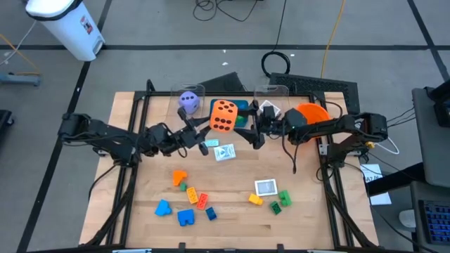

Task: Pick & Place Toys
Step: Put the orange dice into the left transparent bin

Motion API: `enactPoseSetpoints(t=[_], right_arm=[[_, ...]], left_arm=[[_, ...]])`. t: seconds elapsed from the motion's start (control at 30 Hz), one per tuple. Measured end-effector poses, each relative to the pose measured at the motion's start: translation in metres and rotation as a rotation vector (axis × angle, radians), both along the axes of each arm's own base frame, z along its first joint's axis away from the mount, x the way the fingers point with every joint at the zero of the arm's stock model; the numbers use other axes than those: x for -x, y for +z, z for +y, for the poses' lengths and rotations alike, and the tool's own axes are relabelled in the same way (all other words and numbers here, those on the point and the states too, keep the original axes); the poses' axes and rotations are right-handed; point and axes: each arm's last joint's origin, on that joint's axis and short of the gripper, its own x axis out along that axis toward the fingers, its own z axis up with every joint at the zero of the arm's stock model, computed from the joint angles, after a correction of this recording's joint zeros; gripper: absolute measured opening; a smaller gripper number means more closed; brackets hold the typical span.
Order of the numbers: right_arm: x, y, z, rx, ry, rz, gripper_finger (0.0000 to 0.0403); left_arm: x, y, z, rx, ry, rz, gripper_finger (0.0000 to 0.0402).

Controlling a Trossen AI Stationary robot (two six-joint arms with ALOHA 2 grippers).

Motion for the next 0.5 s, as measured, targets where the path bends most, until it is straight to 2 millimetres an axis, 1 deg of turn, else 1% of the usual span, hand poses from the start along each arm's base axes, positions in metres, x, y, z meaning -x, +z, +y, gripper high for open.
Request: enactPoseSetpoints(t=[0.1, 0.23, 0.5], right_arm=[[0.0005, 0.0008, 0.0003, 0.002, 0.001, 0.002, 0.0360], [0.0011, 0.0019, 0.0007, 0.004, 0.004, -0.004, 0.0356], [0.0016, 0.0027, 0.0000, 0.001, -0.010, -0.013, 0.0354]], left_arm=[[0.0039, 0.0047, -0.0010, -0.002, -0.002, -0.008, 0.0077], [0.0080, 0.0090, -0.0006, -0.009, 0.006, -0.008, 0.0052], [0.0097, 0.0092, 0.0015, -0.023, 0.087, 0.016, 0.0040]])
